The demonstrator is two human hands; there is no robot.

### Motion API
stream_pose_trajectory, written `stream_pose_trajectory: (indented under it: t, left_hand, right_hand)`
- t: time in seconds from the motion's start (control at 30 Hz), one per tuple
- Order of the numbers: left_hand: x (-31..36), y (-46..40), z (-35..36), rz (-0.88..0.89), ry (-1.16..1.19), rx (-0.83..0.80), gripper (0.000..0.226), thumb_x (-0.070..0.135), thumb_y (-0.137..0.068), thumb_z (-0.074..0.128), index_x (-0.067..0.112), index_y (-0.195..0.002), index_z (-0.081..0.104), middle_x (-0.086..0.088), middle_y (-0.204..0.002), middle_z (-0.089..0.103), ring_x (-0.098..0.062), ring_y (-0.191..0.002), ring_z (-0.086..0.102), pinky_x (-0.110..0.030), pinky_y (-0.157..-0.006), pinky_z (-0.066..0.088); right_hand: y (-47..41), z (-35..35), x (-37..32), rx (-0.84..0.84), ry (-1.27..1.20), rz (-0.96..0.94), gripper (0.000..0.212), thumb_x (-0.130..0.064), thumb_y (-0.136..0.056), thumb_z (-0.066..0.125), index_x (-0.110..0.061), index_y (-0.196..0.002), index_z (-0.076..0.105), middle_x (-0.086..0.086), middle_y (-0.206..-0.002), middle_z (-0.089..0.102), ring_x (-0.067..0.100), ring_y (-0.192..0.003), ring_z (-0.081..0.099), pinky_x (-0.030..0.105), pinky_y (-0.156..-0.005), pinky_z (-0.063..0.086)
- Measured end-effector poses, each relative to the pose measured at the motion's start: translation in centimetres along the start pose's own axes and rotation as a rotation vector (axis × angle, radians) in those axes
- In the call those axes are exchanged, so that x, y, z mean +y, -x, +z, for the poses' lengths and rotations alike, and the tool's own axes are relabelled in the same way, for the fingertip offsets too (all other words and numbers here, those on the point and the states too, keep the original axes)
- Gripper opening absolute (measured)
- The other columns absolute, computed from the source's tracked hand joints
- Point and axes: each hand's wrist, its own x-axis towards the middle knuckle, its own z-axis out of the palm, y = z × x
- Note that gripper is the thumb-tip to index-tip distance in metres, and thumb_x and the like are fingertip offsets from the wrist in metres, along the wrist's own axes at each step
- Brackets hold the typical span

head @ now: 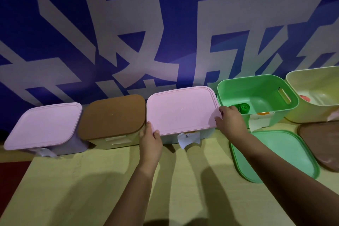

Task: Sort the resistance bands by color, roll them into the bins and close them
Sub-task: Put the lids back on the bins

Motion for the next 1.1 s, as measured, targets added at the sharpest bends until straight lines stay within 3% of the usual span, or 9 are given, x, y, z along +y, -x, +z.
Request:
stream_pose_trajectory:
  t: [0.17,0.23,0.3,0.4,0.47,0.63,0.9,1.0,1.1]
  left_hand:
    - [-0.1,0.6,0.4,0.179,-0.219,0.163,0.039,0.027,-0.098,0.042,0.016,-0.134,0.05,-0.003,-0.141,0.043,-0.016,-0.129,0.034,-0.024,-0.103,0.03]
    - [-0.5,0.2,0.5,0.363,-0.411,0.103,0.038,0.007,-0.095,0.048,0.011,-0.132,0.055,-0.01,-0.14,0.047,-0.024,-0.131,0.037,-0.031,-0.106,0.031]
    - [-0.3,-0.2,0.2,0.421,-0.473,0.0,0.038,0.007,-0.096,0.049,0.008,-0.133,0.053,-0.013,-0.141,0.047,-0.031,-0.133,0.038,-0.036,-0.109,0.03]
    - [-0.2,-0.4,-0.3,0.399,-0.528,-0.163,0.051,0.038,-0.098,0.044,0.018,-0.145,0.037,-0.003,-0.156,0.024,-0.023,-0.144,0.015,-0.034,-0.116,0.014]
    - [-0.4,-0.6,-0.5,0.421,-0.613,-0.208,0.059,0.044,-0.097,0.045,0.021,-0.149,0.028,-0.001,-0.159,0.014,-0.02,-0.145,0.007,-0.032,-0.117,0.008]
    - [0.8,-1.8,-0.5,0.384,-0.639,-0.187,0.052,0.035,-0.099,0.047,0.021,-0.147,0.033,0.0,-0.158,0.021,-0.019,-0.144,0.013,-0.029,-0.114,0.015]
    - [2.2,-3.0,-0.7,0.336,-0.677,-0.227,0.055,0.038,-0.095,0.054,0.023,-0.145,0.037,0.001,-0.155,0.026,-0.022,-0.139,0.023,-0.03,-0.111,0.022]
    - [3.4,-3.9,-1.7,0.304,-0.633,-0.302,0.059,0.04,-0.087,0.064,0.023,-0.14,0.043,0.0,-0.147,0.034,-0.023,-0.13,0.032,-0.034,-0.107,0.03]
    - [4.8,-4.7,-2.8,0.261,-0.613,-0.404,0.063,0.041,-0.08,0.072,0.022,-0.135,0.048,-0.002,-0.138,0.038,-0.022,-0.125,0.035,-0.036,-0.105,0.034]
  right_hand:
    - [0.8,0.1,0.2,-0.036,-0.059,-0.015,0.042,-0.012,-0.09,0.057,-0.002,-0.13,0.051,0.02,-0.118,0.06,0.033,-0.101,0.057,0.031,-0.084,0.044]
    - [0.8,0.2,0.3,-0.023,-0.102,-0.004,0.041,-0.011,-0.092,0.055,-0.002,-0.131,0.05,0.019,-0.121,0.06,0.034,-0.105,0.058,0.032,-0.086,0.044]
    - [0.6,0.6,0.4,-0.018,-0.097,-0.014,0.037,-0.012,-0.093,0.053,-0.002,-0.129,0.051,0.02,-0.122,0.059,0.032,-0.102,0.058,0.032,-0.086,0.044]
    - [0.4,1.1,0.5,-0.031,0.017,-0.061,0.026,-0.014,-0.095,0.047,0.0,-0.115,0.056,0.02,-0.114,0.057,0.026,-0.087,0.052,0.031,-0.079,0.043]
    - [0.5,1.1,0.4,-0.01,0.092,-0.075,0.025,-0.014,-0.095,0.046,0.002,-0.112,0.057,0.02,-0.118,0.054,0.03,-0.094,0.053,0.033,-0.084,0.043]
    - [-0.2,1.5,-0.9,0.078,0.384,-0.257,0.042,-0.007,-0.09,0.051,-0.006,-0.132,0.049,0.011,-0.146,0.04,0.032,-0.127,0.041,0.039,-0.101,0.036]
    - [-2.5,0.6,-1.5,-0.059,0.543,-0.319,0.043,-0.008,-0.09,0.045,-0.01,-0.132,0.048,0.006,-0.14,0.048,0.027,-0.12,0.046,0.041,-0.112,0.022]
    - [-2.7,0.3,-1.4,-0.082,0.448,-0.305,0.034,-0.008,-0.09,0.046,-0.009,-0.123,0.056,0.008,-0.131,0.055,0.026,-0.111,0.052,0.039,-0.106,0.031]
    - [-2.1,-0.9,-1.9,-0.053,0.148,-0.226,0.028,-0.006,-0.093,0.045,-0.004,-0.116,0.061,0.014,-0.123,0.06,0.027,-0.106,0.055,0.037,-0.098,0.04]
